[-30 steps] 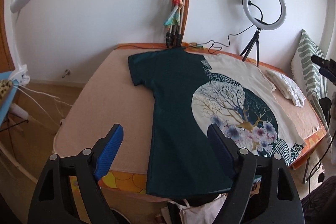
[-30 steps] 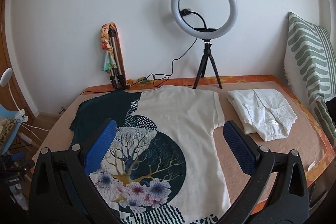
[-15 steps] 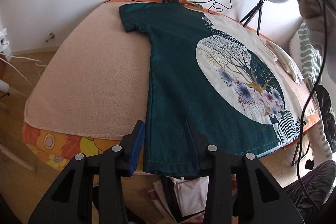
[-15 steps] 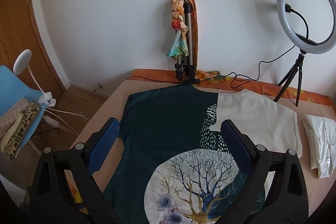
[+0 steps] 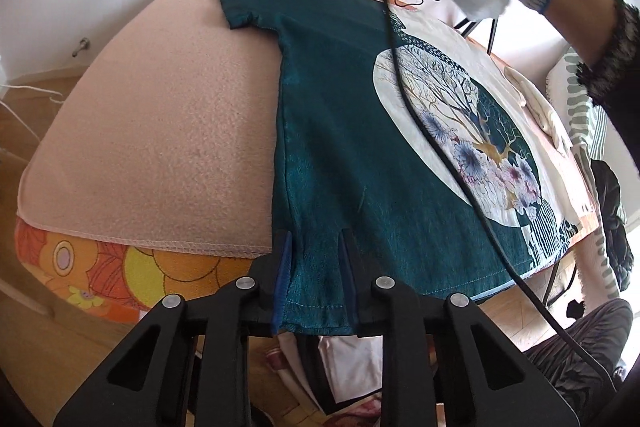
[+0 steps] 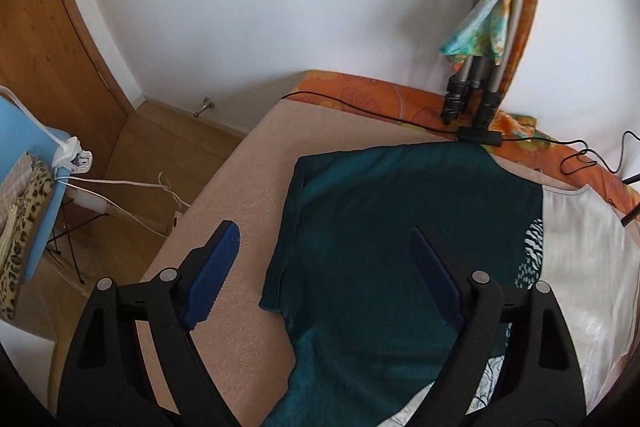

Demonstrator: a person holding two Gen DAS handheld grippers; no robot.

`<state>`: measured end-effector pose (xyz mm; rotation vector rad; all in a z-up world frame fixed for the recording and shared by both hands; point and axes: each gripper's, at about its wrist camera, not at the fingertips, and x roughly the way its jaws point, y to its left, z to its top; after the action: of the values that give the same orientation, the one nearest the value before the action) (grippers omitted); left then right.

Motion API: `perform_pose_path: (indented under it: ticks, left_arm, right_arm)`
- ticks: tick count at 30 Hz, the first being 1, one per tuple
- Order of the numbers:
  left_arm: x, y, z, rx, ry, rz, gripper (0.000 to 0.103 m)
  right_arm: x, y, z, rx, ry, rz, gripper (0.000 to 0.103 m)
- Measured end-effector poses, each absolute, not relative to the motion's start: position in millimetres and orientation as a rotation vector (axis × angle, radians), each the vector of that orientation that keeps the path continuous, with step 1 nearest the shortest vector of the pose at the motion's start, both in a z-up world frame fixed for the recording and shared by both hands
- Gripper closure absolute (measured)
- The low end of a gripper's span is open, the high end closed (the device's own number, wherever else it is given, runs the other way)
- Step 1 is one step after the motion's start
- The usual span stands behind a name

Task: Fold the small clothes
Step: 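Move both grippers to the dark green side edge of the T-shirt, then grasp the dark green edge, left gripper at the hem, right at the shoulder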

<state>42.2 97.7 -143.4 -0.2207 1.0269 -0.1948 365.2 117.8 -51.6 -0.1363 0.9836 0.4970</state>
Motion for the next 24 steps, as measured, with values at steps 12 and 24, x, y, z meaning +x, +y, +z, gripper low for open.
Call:
perform_pose_path:
  ticks: [12, 24]
  left_arm:
    - [46.9, 103.9, -149.6, -0.286, 1.038, -0.207, 0.1]
    - [44.2, 103.0, -141.8, -0.316, 0.993, -0.23, 0.103]
  right_arm:
    - [423.3, 193.5, -142.2, -0.258, 1.118, 0.503, 0.031]
    - [432.7, 207.0, -163.0, -0.401, 1.13, 0.464, 0.093]
